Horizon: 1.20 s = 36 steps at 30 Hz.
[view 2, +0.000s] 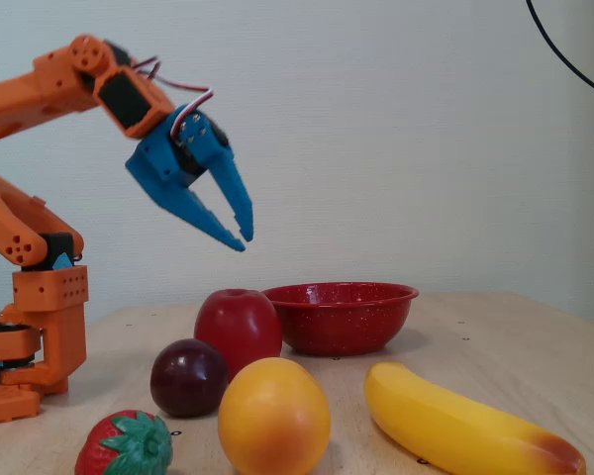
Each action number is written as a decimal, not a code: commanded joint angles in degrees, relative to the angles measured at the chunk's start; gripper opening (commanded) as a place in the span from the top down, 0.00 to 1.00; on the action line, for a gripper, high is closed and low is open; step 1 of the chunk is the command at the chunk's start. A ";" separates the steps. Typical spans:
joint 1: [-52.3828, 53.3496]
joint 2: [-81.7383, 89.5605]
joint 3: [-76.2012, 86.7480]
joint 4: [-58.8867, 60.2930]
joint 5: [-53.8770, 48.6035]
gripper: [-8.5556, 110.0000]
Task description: Put the peach in the red bowl.
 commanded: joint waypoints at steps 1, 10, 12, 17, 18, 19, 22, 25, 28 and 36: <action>-2.02 -4.48 -10.81 3.69 2.02 0.93; -9.05 -26.81 -34.63 14.68 6.33 0.93; -11.16 -32.52 -40.08 16.52 8.17 0.92; -16.61 -45.88 -52.91 20.65 13.10 0.90; -17.58 -47.81 -54.67 21.53 15.03 0.89; -18.46 -49.39 -56.16 22.41 16.35 0.89; -20.39 -53.17 -58.89 25.31 19.60 0.88; -21.71 -55.99 -61.17 28.92 21.88 0.81; -22.50 -58.80 -63.98 31.82 22.68 0.73; -25.49 -65.21 -65.04 33.66 28.92 0.60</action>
